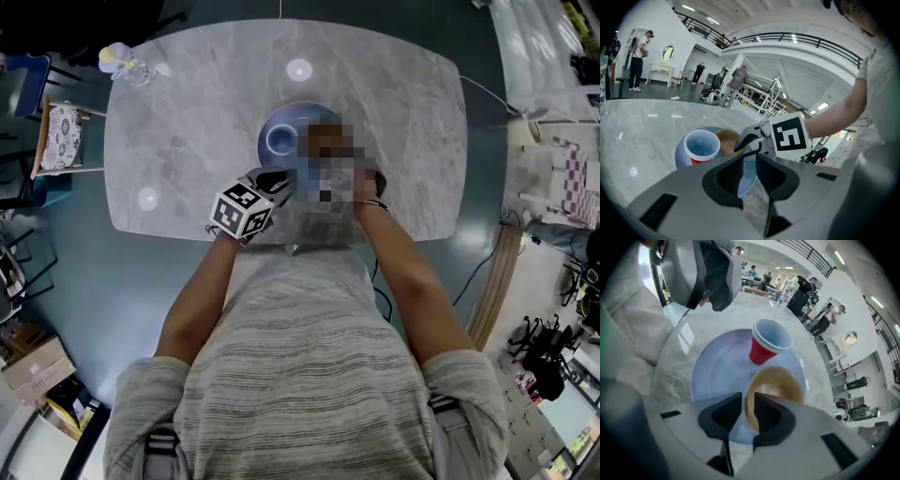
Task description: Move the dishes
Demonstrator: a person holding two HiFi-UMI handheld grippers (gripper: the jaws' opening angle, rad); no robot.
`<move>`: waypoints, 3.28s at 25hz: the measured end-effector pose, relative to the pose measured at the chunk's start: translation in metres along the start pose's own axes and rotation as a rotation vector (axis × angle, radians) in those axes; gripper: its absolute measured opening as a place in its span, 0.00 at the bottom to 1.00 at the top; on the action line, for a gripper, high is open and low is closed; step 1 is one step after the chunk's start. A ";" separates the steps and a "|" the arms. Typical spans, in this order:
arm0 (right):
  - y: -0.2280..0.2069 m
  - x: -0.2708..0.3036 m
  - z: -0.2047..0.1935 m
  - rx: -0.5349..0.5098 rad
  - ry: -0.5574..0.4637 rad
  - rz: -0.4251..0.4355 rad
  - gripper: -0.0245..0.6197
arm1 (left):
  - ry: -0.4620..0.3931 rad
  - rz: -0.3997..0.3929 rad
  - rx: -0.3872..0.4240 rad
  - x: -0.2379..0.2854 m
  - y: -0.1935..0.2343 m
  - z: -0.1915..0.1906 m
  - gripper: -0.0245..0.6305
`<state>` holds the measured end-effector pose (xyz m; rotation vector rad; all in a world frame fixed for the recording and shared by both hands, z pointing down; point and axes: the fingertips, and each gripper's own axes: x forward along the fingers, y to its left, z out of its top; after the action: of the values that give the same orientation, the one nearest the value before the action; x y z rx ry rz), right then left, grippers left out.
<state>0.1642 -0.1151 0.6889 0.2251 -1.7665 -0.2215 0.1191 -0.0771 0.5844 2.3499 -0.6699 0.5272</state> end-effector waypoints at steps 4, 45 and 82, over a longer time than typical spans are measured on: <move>-0.002 -0.005 0.002 0.006 -0.012 -0.011 0.19 | -0.002 -0.001 0.001 0.000 0.000 0.001 0.19; -0.029 -0.216 0.036 0.874 -0.977 -0.044 0.07 | -0.320 -0.060 0.211 -0.039 -0.067 0.093 0.07; -0.026 -0.229 0.040 0.829 -0.994 -0.087 0.06 | -0.279 -0.111 0.220 -0.031 -0.085 0.090 0.07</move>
<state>0.1727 -0.0770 0.4586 0.9035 -2.7652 0.4412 0.1619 -0.0697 0.4641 2.6803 -0.6262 0.2344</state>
